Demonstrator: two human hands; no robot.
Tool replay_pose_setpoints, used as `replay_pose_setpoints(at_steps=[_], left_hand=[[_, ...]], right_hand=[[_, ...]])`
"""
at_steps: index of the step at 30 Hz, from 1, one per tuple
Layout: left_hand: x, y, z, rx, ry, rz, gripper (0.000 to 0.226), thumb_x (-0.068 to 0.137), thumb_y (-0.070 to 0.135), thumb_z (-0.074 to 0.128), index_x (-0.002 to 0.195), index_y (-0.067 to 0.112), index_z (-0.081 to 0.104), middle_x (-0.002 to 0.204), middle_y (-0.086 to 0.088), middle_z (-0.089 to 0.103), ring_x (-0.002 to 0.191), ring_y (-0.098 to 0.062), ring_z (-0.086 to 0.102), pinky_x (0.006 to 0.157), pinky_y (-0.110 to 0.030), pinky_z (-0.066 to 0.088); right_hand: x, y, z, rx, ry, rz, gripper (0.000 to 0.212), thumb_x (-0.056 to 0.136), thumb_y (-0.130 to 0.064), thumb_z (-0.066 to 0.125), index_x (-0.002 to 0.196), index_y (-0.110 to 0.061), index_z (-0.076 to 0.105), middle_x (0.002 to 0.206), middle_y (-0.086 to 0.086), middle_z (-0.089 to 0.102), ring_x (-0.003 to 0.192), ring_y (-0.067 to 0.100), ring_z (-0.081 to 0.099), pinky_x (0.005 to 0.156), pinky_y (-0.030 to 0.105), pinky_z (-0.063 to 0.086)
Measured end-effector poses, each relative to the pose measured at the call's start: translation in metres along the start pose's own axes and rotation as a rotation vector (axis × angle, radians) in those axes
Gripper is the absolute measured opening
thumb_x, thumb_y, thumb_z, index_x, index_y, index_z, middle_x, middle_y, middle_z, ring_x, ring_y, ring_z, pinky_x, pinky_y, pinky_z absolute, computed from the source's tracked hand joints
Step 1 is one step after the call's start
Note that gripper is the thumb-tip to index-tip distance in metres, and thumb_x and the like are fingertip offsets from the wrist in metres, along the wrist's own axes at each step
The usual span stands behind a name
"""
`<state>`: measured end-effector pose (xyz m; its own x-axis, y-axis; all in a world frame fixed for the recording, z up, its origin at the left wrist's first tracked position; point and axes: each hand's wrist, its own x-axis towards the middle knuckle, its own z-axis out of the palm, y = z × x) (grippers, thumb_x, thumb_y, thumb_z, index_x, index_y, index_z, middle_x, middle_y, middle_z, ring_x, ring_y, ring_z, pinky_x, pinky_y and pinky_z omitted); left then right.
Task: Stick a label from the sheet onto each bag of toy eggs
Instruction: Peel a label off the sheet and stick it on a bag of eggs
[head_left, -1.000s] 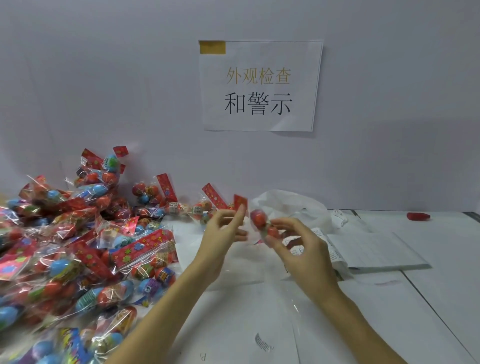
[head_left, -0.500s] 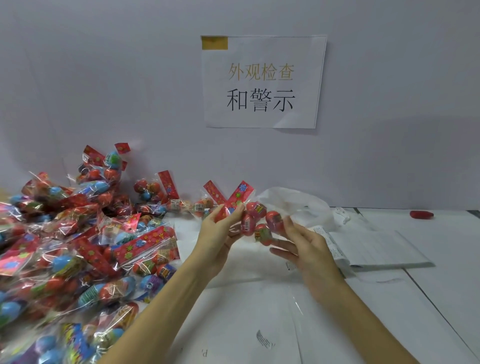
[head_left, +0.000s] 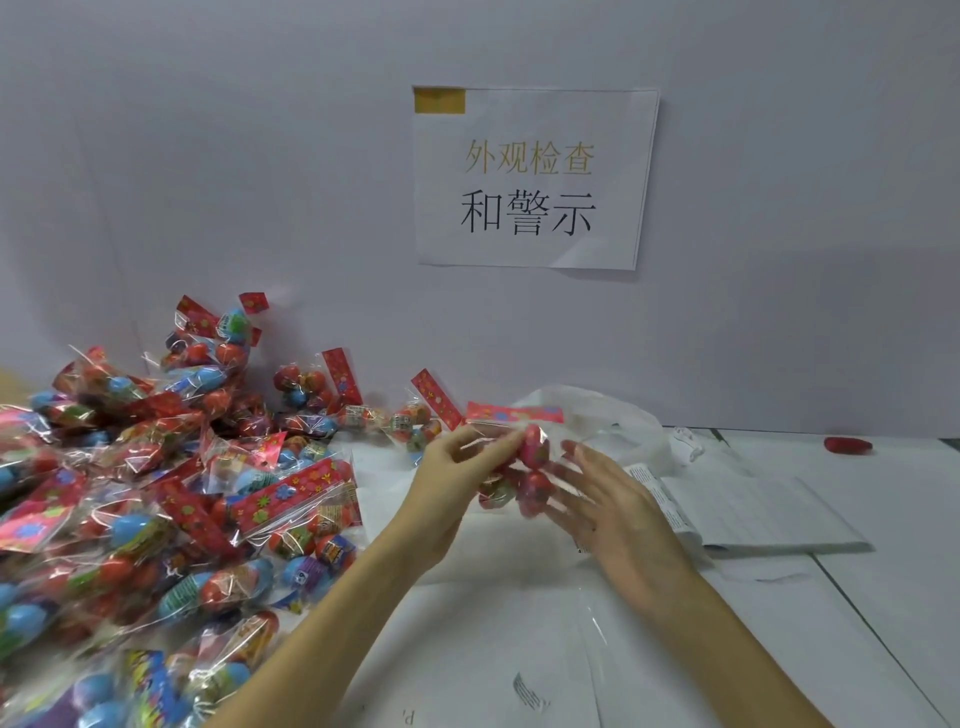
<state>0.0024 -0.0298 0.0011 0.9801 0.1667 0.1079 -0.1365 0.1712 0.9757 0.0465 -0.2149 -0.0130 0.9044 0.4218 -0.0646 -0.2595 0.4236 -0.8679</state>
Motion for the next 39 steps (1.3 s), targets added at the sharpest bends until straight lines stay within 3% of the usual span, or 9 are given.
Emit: replay_pose_setpoints(at_steps=[6, 14, 20, 26, 30, 32, 35, 37, 39], left_hand=[[-0.005, 0.002, 0.005, 0.308, -0.210, -0.047, 0.032, 0.082, 0.048, 0.086, 0.105, 0.026, 0.080, 0.095, -0.005, 0.080, 0.090, -0.015, 0.075, 0.084, -0.027, 0.056], [-0.004, 0.005, 0.002, 0.270, -0.293, -0.066, 0.025, 0.094, 0.032, 0.078, 0.113, 0.017, 0.080, 0.108, -0.012, 0.079, 0.100, -0.020, 0.073, 0.092, -0.030, 0.056], [0.000, 0.010, -0.007, 0.124, -0.373, -0.128, 0.032, 0.095, 0.008, 0.075, 0.127, 0.014, 0.072, 0.122, -0.013, 0.075, 0.115, -0.028, 0.071, 0.094, -0.027, 0.057], [0.004, 0.004, -0.011, 0.126, -0.317, -0.182, 0.038, 0.099, -0.004, 0.060, 0.131, 0.015, 0.067, 0.123, -0.012, 0.074, 0.110, -0.031, 0.072, 0.089, -0.036, 0.061], [0.006, -0.004, -0.008, 0.174, -0.164, -0.119, 0.041, 0.095, -0.011, 0.051, 0.120, 0.011, 0.073, 0.105, -0.008, 0.077, 0.090, -0.021, 0.071, 0.083, -0.030, 0.058], [0.006, -0.006, -0.006, 0.207, -0.053, -0.057, 0.031, 0.094, -0.006, 0.058, 0.112, 0.012, 0.076, 0.099, -0.008, 0.078, 0.086, -0.020, 0.073, 0.081, -0.028, 0.058], [0.004, -0.005, -0.001, 0.194, -0.039, 0.050, 0.018, 0.095, 0.025, 0.074, 0.113, 0.025, 0.078, 0.108, -0.002, 0.080, 0.099, -0.019, 0.077, 0.090, -0.027, 0.060], [0.001, -0.003, 0.002, 0.159, -0.099, 0.083, 0.026, 0.101, 0.040, 0.067, 0.119, 0.025, 0.077, 0.117, -0.001, 0.078, 0.111, -0.020, 0.074, 0.098, -0.031, 0.058], [0.000, -0.001, 0.003, 0.199, -0.070, 0.159, 0.024, 0.106, 0.033, 0.061, 0.119, 0.023, 0.078, 0.117, 0.000, 0.078, 0.114, -0.019, 0.072, 0.102, -0.032, 0.056]], right_hand=[[-0.002, -0.004, 0.003, 0.022, -0.014, 0.001, 0.036, 0.082, -0.025, 0.077, 0.111, -0.003, 0.077, 0.105, 0.016, 0.075, 0.081, 0.019, 0.069, 0.075, 0.027, 0.058], [-0.004, -0.015, -0.003, -0.081, 0.145, -0.229, 0.041, 0.079, -0.013, 0.078, 0.120, -0.010, 0.073, 0.105, 0.016, 0.079, 0.090, 0.022, 0.078, 0.074, 0.027, 0.063], [-0.001, -0.014, -0.010, -0.011, 0.276, -0.263, 0.021, 0.089, -0.006, 0.076, 0.110, -0.009, 0.077, 0.104, 0.010, 0.081, 0.091, 0.020, 0.079, 0.070, 0.022, 0.061], [0.003, -0.008, -0.012, -0.058, 0.310, -0.271, 0.020, 0.088, -0.007, 0.079, 0.108, -0.013, 0.077, 0.101, 0.009, 0.081, 0.090, 0.019, 0.080, 0.067, 0.020, 0.061], [0.004, 0.002, -0.010, -0.369, 0.403, -0.363, 0.043, 0.087, -0.018, 0.084, 0.123, -0.024, 0.062, 0.107, 0.002, 0.077, 0.092, 0.014, 0.078, 0.077, 0.026, 0.061], [0.002, 0.009, -0.007, -0.502, 0.429, -0.477, 0.044, 0.083, -0.020, 0.087, 0.116, -0.025, 0.058, 0.105, -0.003, 0.071, 0.089, 0.008, 0.074, 0.071, 0.019, 0.057], [0.002, 0.018, 0.001, -0.590, 0.230, -0.438, 0.026, 0.088, -0.033, 0.082, 0.106, -0.025, 0.065, 0.097, -0.004, 0.077, 0.092, 0.011, 0.075, 0.079, 0.026, 0.060], [0.000, 0.020, 0.007, -0.506, 0.121, -0.347, 0.033, 0.086, -0.039, 0.079, 0.112, -0.023, 0.066, 0.105, -0.006, 0.078, 0.098, 0.012, 0.077, 0.088, 0.033, 0.061], [0.001, 0.016, 0.007, -0.472, 0.140, -0.361, 0.035, 0.088, -0.024, 0.083, 0.118, -0.020, 0.065, 0.110, -0.002, 0.078, 0.100, 0.014, 0.077, 0.090, 0.030, 0.061]])
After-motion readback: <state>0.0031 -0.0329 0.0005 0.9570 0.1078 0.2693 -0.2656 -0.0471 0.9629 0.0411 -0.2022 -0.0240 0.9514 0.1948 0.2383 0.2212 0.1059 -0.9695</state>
